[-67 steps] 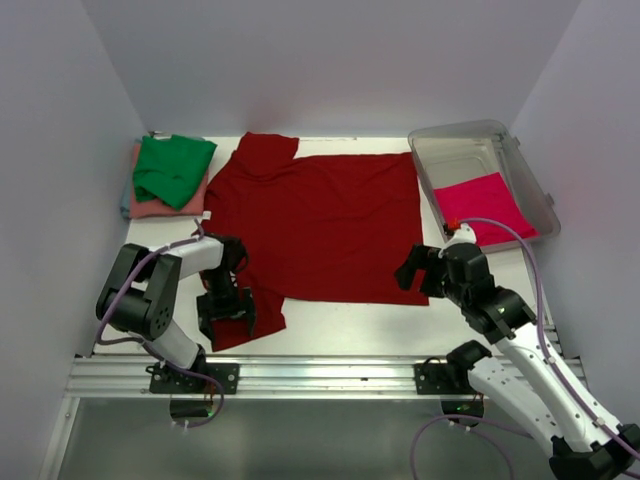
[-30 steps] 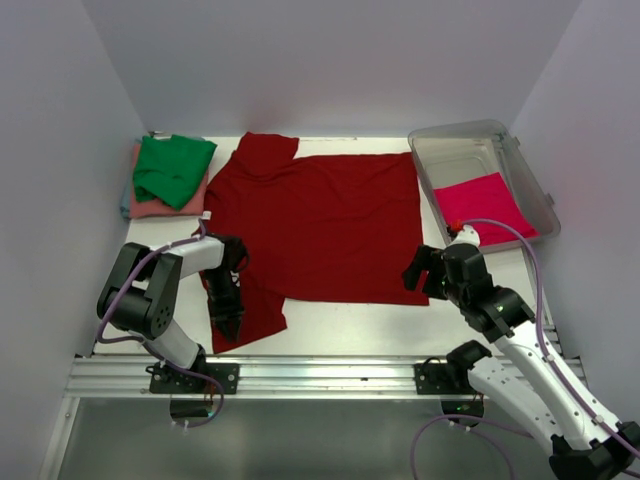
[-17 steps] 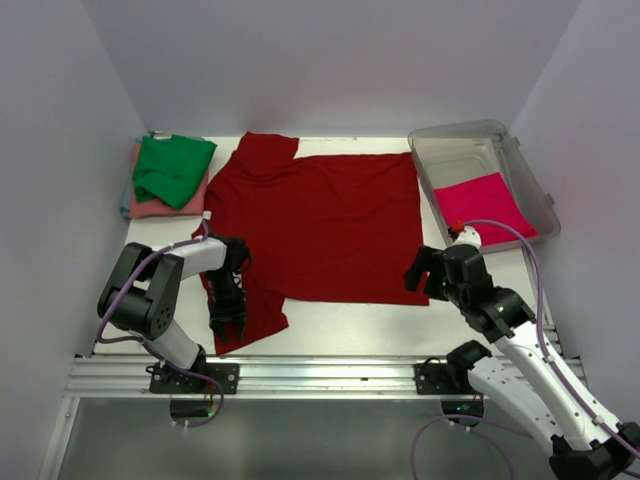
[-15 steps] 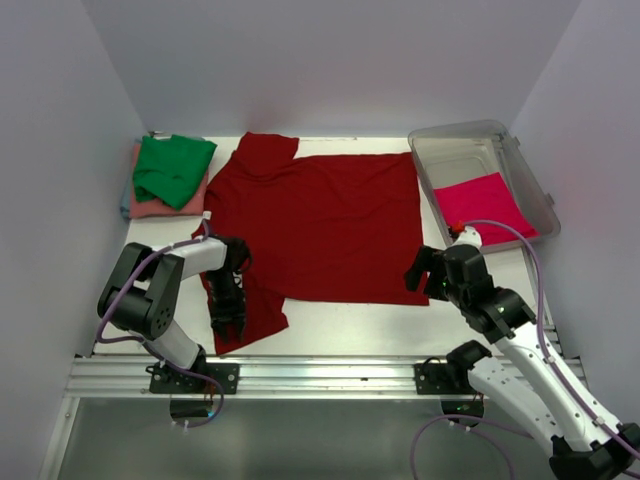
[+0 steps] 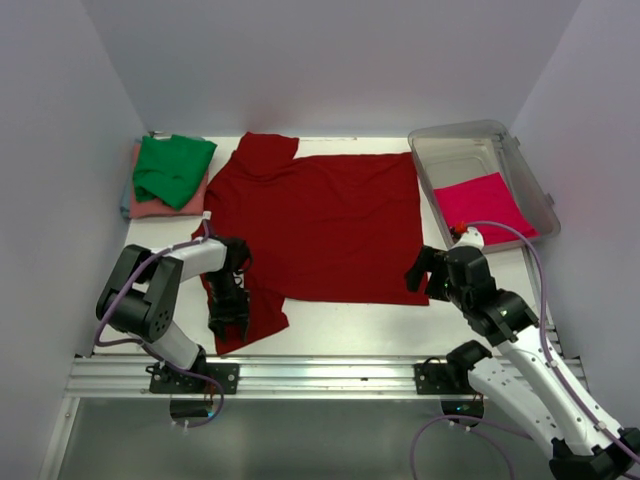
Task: Fold and stack the t-shirts
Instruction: Fold the tshirt
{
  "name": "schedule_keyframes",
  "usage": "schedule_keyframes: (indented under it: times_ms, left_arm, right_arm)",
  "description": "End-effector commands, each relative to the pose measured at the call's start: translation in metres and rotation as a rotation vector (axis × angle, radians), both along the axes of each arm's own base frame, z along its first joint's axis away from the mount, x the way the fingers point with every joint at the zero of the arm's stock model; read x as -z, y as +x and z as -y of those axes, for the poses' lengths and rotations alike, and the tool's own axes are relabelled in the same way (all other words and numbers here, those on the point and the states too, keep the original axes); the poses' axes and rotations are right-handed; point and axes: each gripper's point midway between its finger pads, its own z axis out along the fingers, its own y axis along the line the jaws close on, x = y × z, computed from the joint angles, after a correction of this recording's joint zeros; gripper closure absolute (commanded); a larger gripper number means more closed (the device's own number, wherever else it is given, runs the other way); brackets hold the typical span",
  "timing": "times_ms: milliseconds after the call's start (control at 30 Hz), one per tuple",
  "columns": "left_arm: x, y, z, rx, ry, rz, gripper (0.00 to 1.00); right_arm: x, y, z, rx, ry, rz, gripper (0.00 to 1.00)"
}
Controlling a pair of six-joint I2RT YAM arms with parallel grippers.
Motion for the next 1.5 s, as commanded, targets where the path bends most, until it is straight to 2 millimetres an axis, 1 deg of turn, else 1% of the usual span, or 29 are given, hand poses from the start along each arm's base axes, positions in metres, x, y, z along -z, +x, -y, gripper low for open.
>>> schedule_keyframes:
  times_ms: [0, 67, 100, 167, 200, 233, 333, 533, 667, 700, 733, 767, 800, 833, 867, 1000, 1033, 1067, 1167, 1200, 1233, 1300, 1367, 1467]
  left_arm:
    - [-0.009, 0.008, -0.001, 0.007, 0.017, 0.051, 0.38]
    - [-0.012, 0.006, -0.003, 0.003, 0.028, 0.043, 0.25]
    - [-0.013, 0.005, 0.001, 0.0, 0.004, 0.038, 0.2]
    - [-0.008, 0.005, 0.011, -0.009, -0.054, 0.03, 0.2]
    - [-0.005, -0.002, 0.017, -0.024, -0.095, 0.002, 0.22]
    - [-0.001, -0.002, 0.018, -0.02, -0.101, -0.001, 0.23]
    - [0.002, -0.004, 0.017, -0.005, -0.1, -0.017, 0.23]
    - [0.007, -0.006, 0.022, 0.001, -0.129, -0.055, 0.36]
    - [0.008, -0.004, 0.024, 0.001, -0.137, -0.058, 0.55]
    - [0.008, -0.005, 0.024, 0.004, -0.139, -0.059, 0.63]
    - [0.007, -0.005, 0.023, 0.007, -0.137, -0.058, 0.67]
    - [0.006, -0.006, 0.023, 0.009, -0.141, -0.05, 0.74]
    - [0.006, -0.008, 0.023, 0.01, -0.144, -0.049, 0.77]
    - [0.002, -0.008, 0.023, 0.007, -0.147, -0.038, 0.81]
    - [0.001, -0.008, 0.022, 0.006, -0.146, -0.028, 0.95]
    - [-0.019, 0.003, 0.027, 0.012, -0.159, 0.06, 0.95]
    - [-0.028, 0.004, 0.03, 0.001, -0.174, 0.094, 0.95]
    - [-0.032, 0.005, 0.031, -0.004, -0.183, 0.112, 0.93]
    - [-0.047, 0.007, 0.036, -0.011, -0.217, 0.181, 0.93]
    - [-0.051, 0.006, 0.039, -0.014, -0.238, 0.193, 0.93]
    - [-0.057, 0.007, 0.039, -0.009, -0.252, 0.226, 0.93]
    - [-0.064, 0.007, 0.041, -0.01, -0.278, 0.261, 0.94]
    - [-0.074, 0.007, 0.044, -0.015, -0.315, 0.313, 0.95]
    - [-0.083, 0.003, 0.045, -0.003, -0.355, 0.36, 0.95]
  right_arm:
    - [-0.01, 0.003, 0.001, 0.018, 0.012, 0.024, 0.15]
    - [-0.01, 0.003, 0.001, 0.019, 0.01, 0.025, 0.13]
    - [-0.011, 0.004, 0.001, 0.02, 0.012, 0.029, 0.13]
    - [-0.012, 0.003, 0.001, 0.019, 0.011, 0.032, 0.13]
    - [-0.013, 0.004, 0.001, 0.02, 0.014, 0.037, 0.13]
    - [-0.013, 0.003, 0.0, 0.016, 0.019, 0.037, 0.13]
    - [-0.014, 0.003, 0.0, 0.013, 0.021, 0.042, 0.13]
    - [-0.015, 0.003, 0.0, 0.011, 0.024, 0.05, 0.12]
    - [-0.019, 0.002, 0.001, 0.016, 0.035, 0.067, 0.14]
    - [-0.018, 0.001, 0.001, 0.014, 0.034, 0.065, 0.14]
    - [-0.018, 0.001, 0.001, 0.015, 0.036, 0.066, 0.15]
    - [-0.017, 0.002, 0.001, 0.017, 0.035, 0.065, 0.15]
    - [-0.016, 0.001, 0.001, 0.014, 0.033, 0.064, 0.15]
    - [-0.016, 0.002, 0.001, 0.017, 0.033, 0.061, 0.15]
    - [-0.014, 0.002, 0.001, 0.018, 0.03, 0.053, 0.15]
    - [-0.009, 0.004, 0.005, 0.046, 0.004, 0.028, 0.15]
    - [-0.007, 0.005, 0.007, 0.057, -0.003, 0.019, 0.15]
    - [-0.005, 0.005, 0.011, 0.086, -0.018, 0.011, 0.14]
    - [0.007, 0.009, 0.022, 0.16, -0.077, -0.035, 0.12]
    - [0.012, 0.01, 0.024, 0.175, -0.093, -0.053, 0.1]
    - [0.022, 0.011, 0.025, 0.186, -0.12, -0.091, 0.08]
    - [0.035, 0.013, 0.028, 0.218, -0.142, -0.129, 0.05]
    - [0.053, 0.016, 0.028, 0.245, -0.161, -0.171, 0.05]
    - [0.066, 0.021, 0.035, 0.317, -0.2, -0.195, 0.06]
